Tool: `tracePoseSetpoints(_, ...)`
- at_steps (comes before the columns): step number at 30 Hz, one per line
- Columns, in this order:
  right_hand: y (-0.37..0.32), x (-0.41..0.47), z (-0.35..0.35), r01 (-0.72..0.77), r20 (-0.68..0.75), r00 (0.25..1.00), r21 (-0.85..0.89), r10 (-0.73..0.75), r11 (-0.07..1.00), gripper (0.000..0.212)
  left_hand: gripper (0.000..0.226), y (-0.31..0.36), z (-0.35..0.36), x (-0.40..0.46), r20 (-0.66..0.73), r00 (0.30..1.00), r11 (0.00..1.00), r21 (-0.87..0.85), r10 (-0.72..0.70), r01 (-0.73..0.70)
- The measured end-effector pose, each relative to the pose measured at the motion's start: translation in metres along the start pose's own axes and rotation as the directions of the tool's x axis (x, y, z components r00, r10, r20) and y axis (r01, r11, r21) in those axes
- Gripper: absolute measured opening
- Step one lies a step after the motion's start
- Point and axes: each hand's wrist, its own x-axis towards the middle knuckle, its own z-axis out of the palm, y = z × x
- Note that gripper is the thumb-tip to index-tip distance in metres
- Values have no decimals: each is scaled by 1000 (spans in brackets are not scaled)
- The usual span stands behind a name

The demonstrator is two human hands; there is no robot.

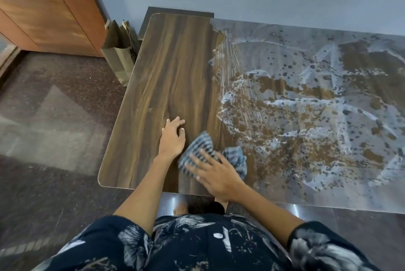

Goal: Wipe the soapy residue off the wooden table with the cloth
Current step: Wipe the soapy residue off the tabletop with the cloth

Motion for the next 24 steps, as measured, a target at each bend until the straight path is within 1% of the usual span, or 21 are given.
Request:
tracePoseSetpoints(1, 2, -13, 7, 92, -2, 996, -38, -93, 995, 47, 35, 2, 3, 1, 1, 1000, 1000, 1, -2, 2)
tracePoseSetpoints(2, 10, -26, 12, 155, 12, 988, -71, -154, 985, 46, 35, 5, 6, 2, -2, 1000, 1000, -4, -2, 2)
tracePoseSetpoints(3, 22, -39, 17, 191, 22, 982, -97, -190, 977, 45, 36, 7, 8, 3, -4, 1000, 1000, -5, 1, -1)
tracePoseSetpoints(5, 49, -59, 23, 192, 6, 981, -138, -193, 972, 44, 36, 8, 13, 3, 8, 1000, 1000, 11, 12, -12)
tracePoseSetpoints(7, 83, -64, 19, 90, -30, 995, -148, -96, 985, 45, 37, 7, 15, 4, 25, 999, 998, 58, 30, -31)
tracePoseSetpoints(9, 107, -55, 5, -88, -36, 996, -77, 85, 993, 48, 39, 5, 17, 4, 28, 999, 993, 106, 41, -44)
tracePoseSetpoints(11, 107, -31, -6, -261, -70, 963, -3, 260, 965, 53, 39, 4, 17, 3, 19, 998, 991, 119, 53, -55)
tracePoseSetpoints(13, 92, -5, -12, -348, -56, 935, 63, 351, 935, 60, 39, 4, 18, 3, 5, 999, 992, 119, 51, -51)
tracePoseSetpoints(14, 82, 4, -13, -344, -56, 936, 75, 349, 936, 60, 39, 5, 19, 3, -3, 999, 992, 122, 45, -44)
tracePoseSetpoints(15, 71, 9, -13, -301, -57, 951, 66, 305, 951, 58, 40, 6, 19, 3, -12, 999, 991, 130, 41, -39)
tracePoseSetpoints(16, 62, 9, -12, -223, -52, 973, 54, 226, 973, 55, 40, 8, 21, 4, -22, 999, 989, 143, 37, -34)
tracePoseSetpoints(18, 53, -6, -2, -13, -28, 1000, 27, 14, 1000, 49, 42, 13, 23, 5, -37, 999, 983, 182, 25, -18)
tracePoseSetpoints(20, 56, -29, 9, 140, -22, 990, -22, -140, 990, 47, 44, 18, 27, 5, -44, 999, 971, 238, 11, 0)
tracePoseSetpoints(21, 64, -37, 11, 173, -13, 985, -48, -174, 984, 46, 45, 20, 28, 4, -40, 999, 961, 276, 13, -1)
tracePoseSetpoints(22, 76, -44, 9, 170, 3, 985, -53, -170, 984, 46, 46, 20, 29, 2, -25, 999, 946, 324, 25, -16)
tracePoseSetpoints(23, 90, -47, 6, 132, 6, 991, -42, -132, 990, 46, 47, 21, 31, 0, 6, 999, 925, 378, 43, -43)
tracePoseSetpoints(24, 106, -47, 1, 60, 13, 998, -15, -60, 998, 47, 49, 21, 33, -3, 50, 997, 899, 432, 61, -77)
